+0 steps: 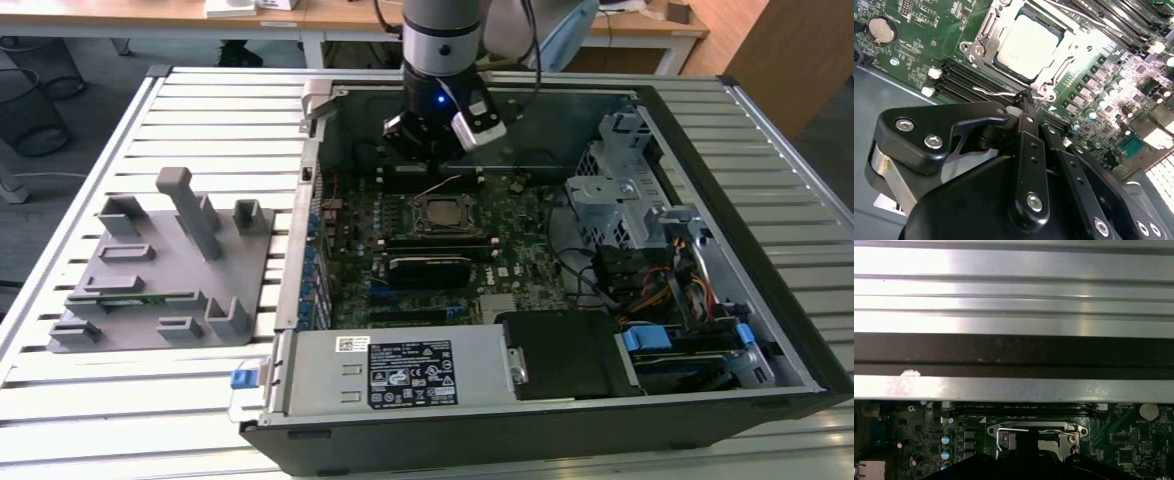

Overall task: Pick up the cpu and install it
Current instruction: 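Install the first cpu locking lever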

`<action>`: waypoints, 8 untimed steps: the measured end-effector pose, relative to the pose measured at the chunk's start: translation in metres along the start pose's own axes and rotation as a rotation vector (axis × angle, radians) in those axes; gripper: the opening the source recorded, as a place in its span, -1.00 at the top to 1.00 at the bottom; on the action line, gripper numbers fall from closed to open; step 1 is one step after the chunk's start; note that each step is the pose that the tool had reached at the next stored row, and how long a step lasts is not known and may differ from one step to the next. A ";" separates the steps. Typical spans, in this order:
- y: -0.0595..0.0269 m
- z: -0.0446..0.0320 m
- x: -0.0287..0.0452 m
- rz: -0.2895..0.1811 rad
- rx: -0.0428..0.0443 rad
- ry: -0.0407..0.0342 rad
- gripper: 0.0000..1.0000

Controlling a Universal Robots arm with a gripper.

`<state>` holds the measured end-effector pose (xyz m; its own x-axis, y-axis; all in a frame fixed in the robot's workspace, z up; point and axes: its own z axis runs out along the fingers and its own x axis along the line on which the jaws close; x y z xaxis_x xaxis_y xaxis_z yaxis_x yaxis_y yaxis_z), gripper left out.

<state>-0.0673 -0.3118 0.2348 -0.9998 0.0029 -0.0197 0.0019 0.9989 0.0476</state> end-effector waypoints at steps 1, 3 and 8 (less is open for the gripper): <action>0.0000 0.0004 -0.0006 -0.001 -0.0001 0.0000 0.79; 0.0001 0.0010 -0.0019 -0.003 -0.0002 0.0001 0.79; 0.0015 0.0020 -0.0040 -0.017 -0.0004 0.0009 0.79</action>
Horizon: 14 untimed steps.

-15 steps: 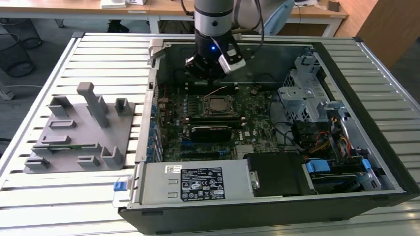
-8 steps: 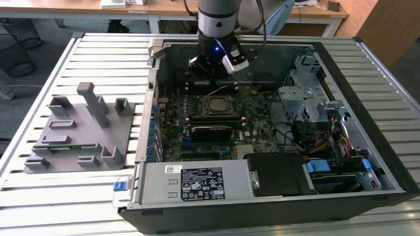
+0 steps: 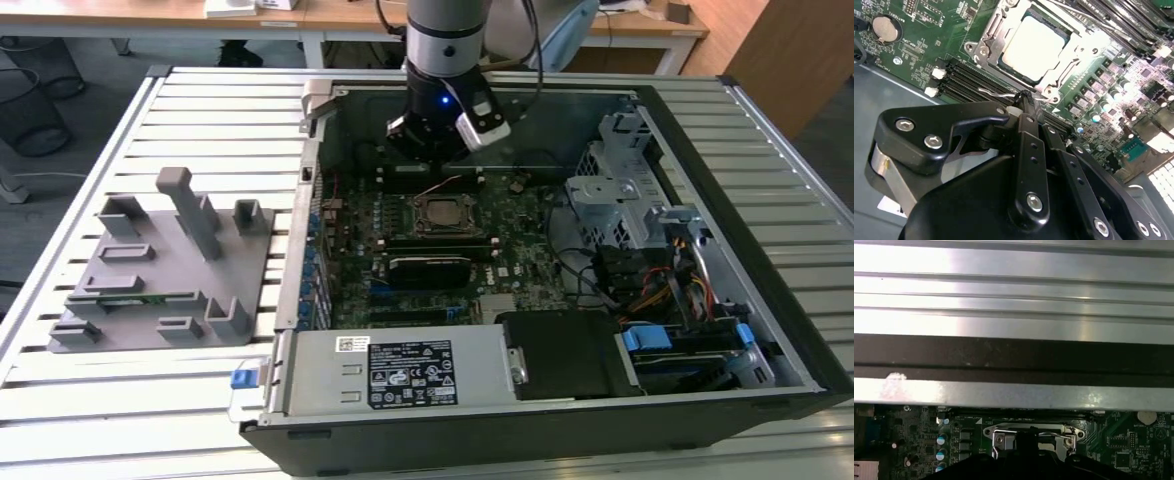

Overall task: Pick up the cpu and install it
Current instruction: 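Install the first cpu locking lever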

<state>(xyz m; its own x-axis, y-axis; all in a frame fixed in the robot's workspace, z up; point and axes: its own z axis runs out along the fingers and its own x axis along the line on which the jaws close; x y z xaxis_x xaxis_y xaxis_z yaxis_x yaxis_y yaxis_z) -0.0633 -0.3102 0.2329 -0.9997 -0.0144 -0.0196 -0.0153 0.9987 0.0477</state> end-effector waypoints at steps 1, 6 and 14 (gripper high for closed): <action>0.0008 0.0004 -0.0007 0.000 0.0001 0.0001 0.79; 0.0041 0.0026 -0.0050 0.000 0.0008 0.0001 0.79; 0.0088 0.0076 -0.0094 0.000 0.0080 0.0000 0.79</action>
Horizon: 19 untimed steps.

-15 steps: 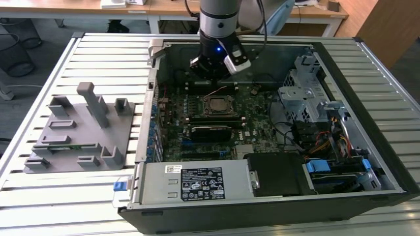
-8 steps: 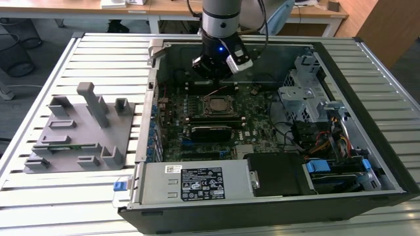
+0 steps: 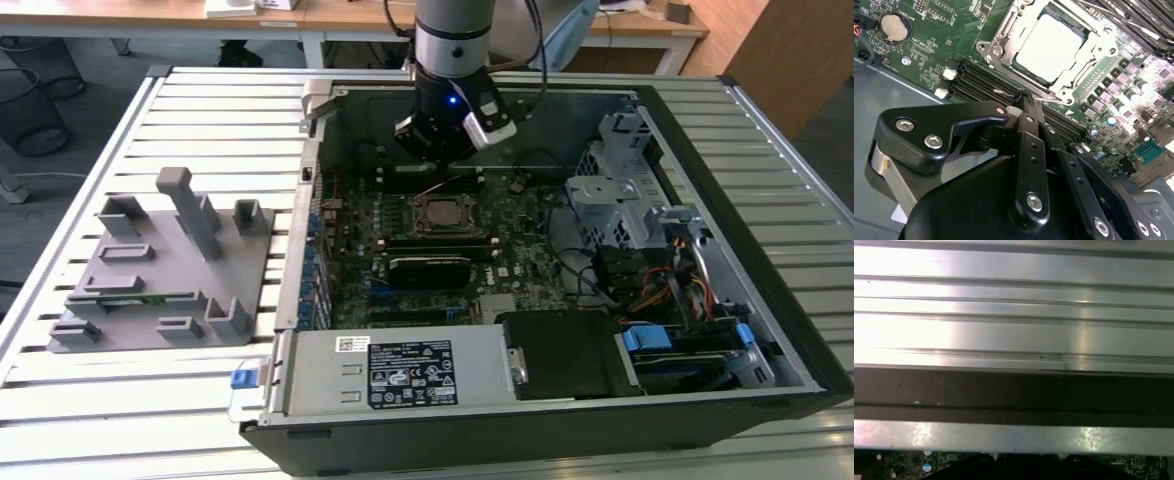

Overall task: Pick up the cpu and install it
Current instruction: 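Install the first cpu locking lever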

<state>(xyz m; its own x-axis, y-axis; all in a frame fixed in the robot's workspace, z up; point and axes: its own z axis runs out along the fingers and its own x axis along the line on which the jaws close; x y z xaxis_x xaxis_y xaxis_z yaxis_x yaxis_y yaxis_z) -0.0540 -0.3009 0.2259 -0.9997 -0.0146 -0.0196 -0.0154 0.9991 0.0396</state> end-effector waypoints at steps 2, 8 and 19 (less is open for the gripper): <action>0.0003 0.0007 -0.0014 0.000 0.0010 0.0003 0.79; 0.0009 0.0029 -0.0063 0.000 0.0018 0.0002 0.79; 0.0016 0.0086 -0.0109 0.000 0.0126 0.0004 0.79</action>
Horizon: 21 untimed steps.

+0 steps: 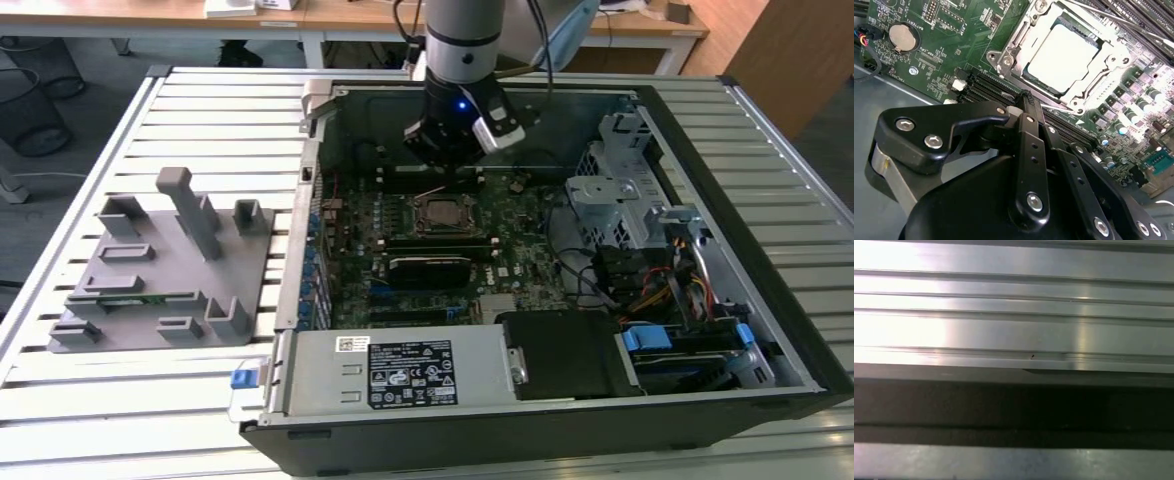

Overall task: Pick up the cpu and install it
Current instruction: 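Install the first cpu locking lever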

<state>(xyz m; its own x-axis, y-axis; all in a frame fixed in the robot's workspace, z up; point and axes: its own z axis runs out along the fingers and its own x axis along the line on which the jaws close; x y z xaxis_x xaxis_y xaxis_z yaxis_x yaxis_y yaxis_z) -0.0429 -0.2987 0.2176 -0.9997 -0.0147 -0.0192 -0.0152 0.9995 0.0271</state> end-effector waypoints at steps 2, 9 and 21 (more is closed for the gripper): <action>0.0001 0.0010 -0.0006 0.000 0.0010 0.0001 0.79; 0.0002 0.0043 -0.0027 0.000 0.0046 0.0002 0.79; 0.0001 0.0107 -0.0083 0.000 0.0074 0.0014 0.79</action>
<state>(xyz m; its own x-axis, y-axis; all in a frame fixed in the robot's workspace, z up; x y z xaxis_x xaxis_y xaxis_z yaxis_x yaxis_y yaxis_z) -0.0344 -0.2983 0.2071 -0.9997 -0.0147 -0.0178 -0.0151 0.9997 0.0197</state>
